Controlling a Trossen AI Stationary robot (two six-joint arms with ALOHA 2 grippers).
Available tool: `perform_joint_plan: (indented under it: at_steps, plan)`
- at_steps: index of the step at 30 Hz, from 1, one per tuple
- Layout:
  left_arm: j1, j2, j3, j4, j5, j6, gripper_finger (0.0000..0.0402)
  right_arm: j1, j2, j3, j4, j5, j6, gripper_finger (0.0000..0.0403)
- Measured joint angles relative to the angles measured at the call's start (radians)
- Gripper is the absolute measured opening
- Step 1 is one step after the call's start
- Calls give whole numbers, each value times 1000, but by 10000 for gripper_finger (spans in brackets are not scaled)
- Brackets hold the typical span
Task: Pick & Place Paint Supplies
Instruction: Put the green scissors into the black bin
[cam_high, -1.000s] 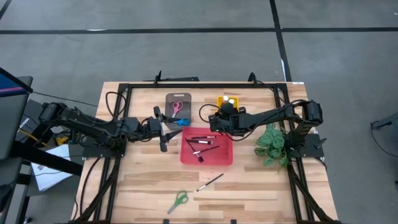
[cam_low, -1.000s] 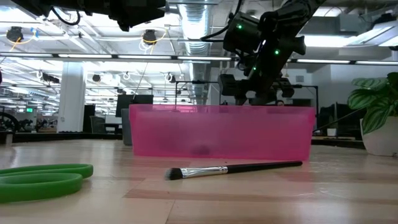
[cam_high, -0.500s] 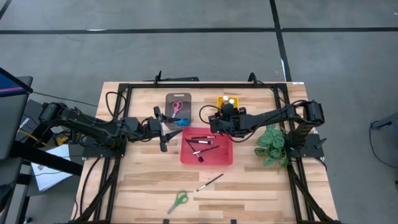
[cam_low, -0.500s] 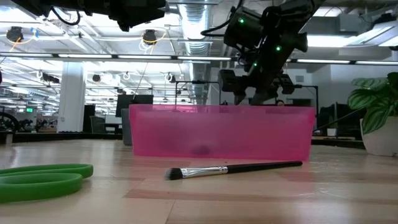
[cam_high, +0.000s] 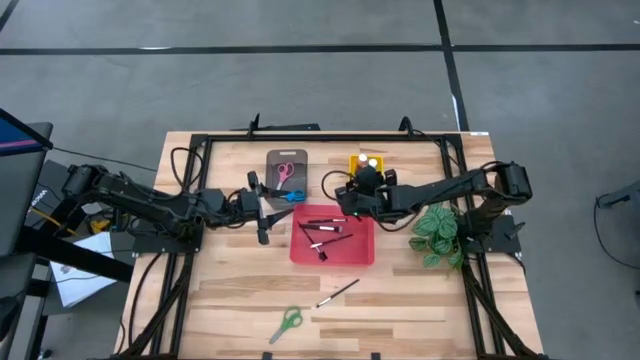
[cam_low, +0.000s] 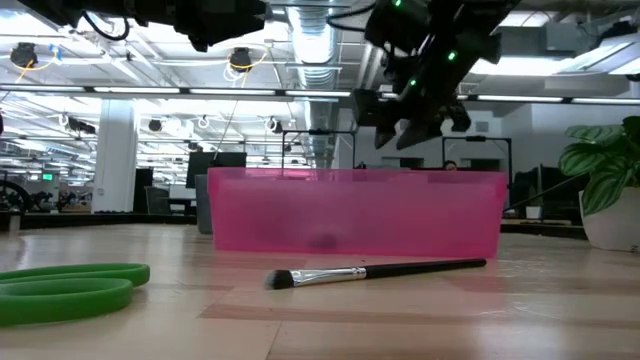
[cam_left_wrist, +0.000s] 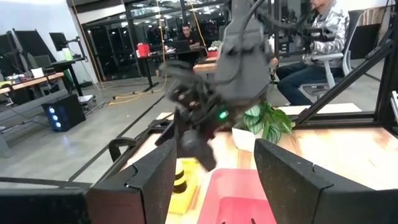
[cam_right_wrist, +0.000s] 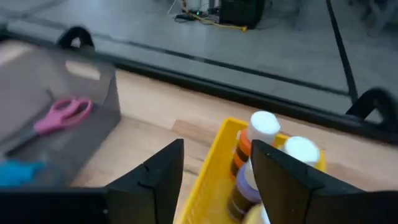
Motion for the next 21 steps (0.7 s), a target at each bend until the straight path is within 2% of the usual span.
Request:
perform_joint_plan:
  at_steps: [4, 12, 17, 21]
  plan:
    - [0, 0, 0, -28, 0, 1, 208, 66, -35, -1, -19, -24, -192, 177]
    - [0, 0, 0, -46, 0, 2, 208, 277, -139, -2, -114, -179, -555, 170]
    - [-6, 0, 0, -47, 19, 1, 208, 387, -257, -2, 64, -161, -756, 170]
    - [-19, 0, 0, -46, 70, 2, 208, 475, -373, 0, 92, -178, -758, 170]
